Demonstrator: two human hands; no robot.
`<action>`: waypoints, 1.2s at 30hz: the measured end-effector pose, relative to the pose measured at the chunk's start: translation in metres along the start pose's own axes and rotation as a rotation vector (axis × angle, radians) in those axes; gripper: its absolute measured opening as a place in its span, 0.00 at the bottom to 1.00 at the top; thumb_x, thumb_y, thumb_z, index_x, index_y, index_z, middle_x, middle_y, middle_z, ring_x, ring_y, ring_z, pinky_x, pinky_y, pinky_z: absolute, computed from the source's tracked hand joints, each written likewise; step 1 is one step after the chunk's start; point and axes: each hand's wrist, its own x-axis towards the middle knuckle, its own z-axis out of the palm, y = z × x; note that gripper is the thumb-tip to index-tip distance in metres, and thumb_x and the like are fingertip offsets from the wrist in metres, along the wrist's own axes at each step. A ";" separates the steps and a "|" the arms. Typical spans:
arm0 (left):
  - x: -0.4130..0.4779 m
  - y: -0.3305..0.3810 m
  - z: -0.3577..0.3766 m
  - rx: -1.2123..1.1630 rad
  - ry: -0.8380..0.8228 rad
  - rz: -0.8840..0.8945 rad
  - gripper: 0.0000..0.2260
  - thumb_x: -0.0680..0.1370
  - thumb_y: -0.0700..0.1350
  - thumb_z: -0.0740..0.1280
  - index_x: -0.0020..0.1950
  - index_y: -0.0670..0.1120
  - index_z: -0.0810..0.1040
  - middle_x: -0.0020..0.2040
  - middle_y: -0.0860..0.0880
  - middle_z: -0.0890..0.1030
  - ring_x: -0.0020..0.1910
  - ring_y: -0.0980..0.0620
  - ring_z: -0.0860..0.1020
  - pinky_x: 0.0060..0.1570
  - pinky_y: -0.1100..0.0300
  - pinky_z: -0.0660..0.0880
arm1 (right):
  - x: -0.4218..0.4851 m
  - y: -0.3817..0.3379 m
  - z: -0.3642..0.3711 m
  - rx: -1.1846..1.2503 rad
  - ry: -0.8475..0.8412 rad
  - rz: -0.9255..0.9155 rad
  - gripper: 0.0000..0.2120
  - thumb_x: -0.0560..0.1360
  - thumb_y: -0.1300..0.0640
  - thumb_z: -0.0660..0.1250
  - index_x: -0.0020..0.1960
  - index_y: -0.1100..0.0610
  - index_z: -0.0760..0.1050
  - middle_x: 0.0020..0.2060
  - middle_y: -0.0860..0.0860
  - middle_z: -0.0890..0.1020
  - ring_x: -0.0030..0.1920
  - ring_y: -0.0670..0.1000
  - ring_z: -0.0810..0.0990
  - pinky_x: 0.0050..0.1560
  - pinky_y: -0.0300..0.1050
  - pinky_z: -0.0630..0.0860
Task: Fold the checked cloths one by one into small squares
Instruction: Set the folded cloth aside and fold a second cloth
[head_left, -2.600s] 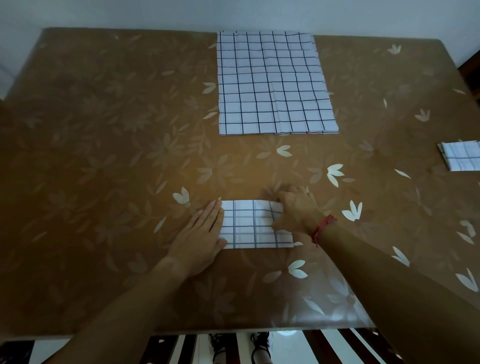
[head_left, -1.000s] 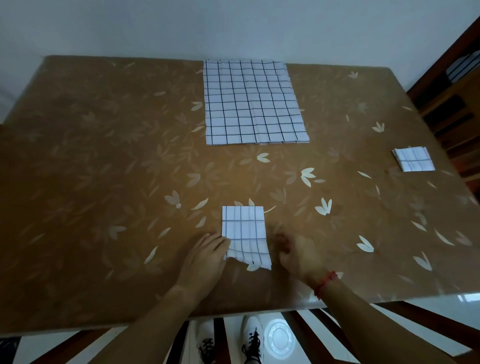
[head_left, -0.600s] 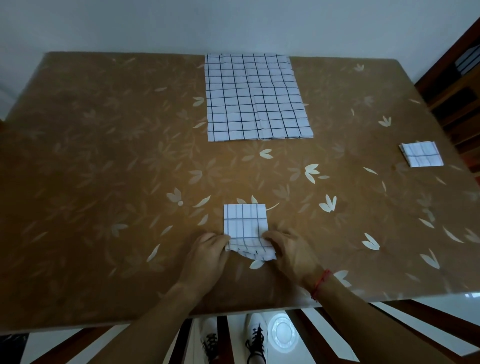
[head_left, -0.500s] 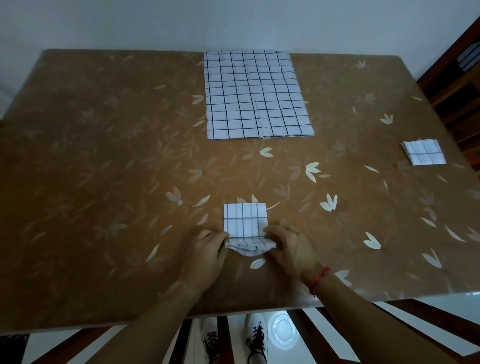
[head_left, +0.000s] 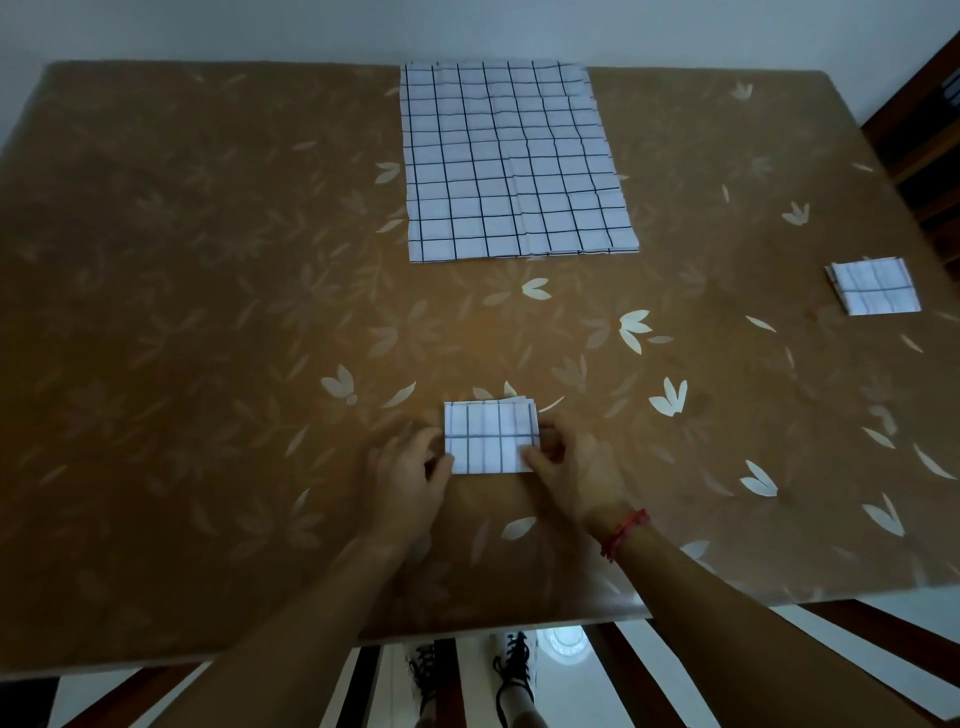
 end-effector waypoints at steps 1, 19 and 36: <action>0.001 0.000 0.000 0.025 0.001 0.002 0.08 0.76 0.46 0.68 0.55 0.49 0.78 0.44 0.52 0.79 0.46 0.50 0.76 0.51 0.56 0.69 | -0.001 0.010 0.005 -0.028 -0.001 0.016 0.16 0.74 0.46 0.67 0.61 0.43 0.73 0.43 0.45 0.82 0.42 0.45 0.80 0.44 0.48 0.81; 0.003 -0.002 0.000 0.325 -0.028 0.097 0.20 0.79 0.53 0.55 0.66 0.45 0.73 0.56 0.47 0.80 0.53 0.48 0.76 0.56 0.51 0.69 | 0.008 0.015 0.011 -0.029 0.049 -0.038 0.23 0.74 0.48 0.67 0.67 0.44 0.65 0.46 0.48 0.79 0.45 0.51 0.80 0.44 0.51 0.80; 0.016 -0.020 0.000 0.580 -0.194 0.473 0.24 0.83 0.48 0.44 0.76 0.40 0.60 0.76 0.43 0.60 0.76 0.48 0.57 0.72 0.50 0.56 | 0.015 -0.007 0.066 -0.521 0.068 -0.670 0.25 0.80 0.55 0.49 0.72 0.68 0.63 0.73 0.62 0.64 0.74 0.59 0.61 0.72 0.57 0.62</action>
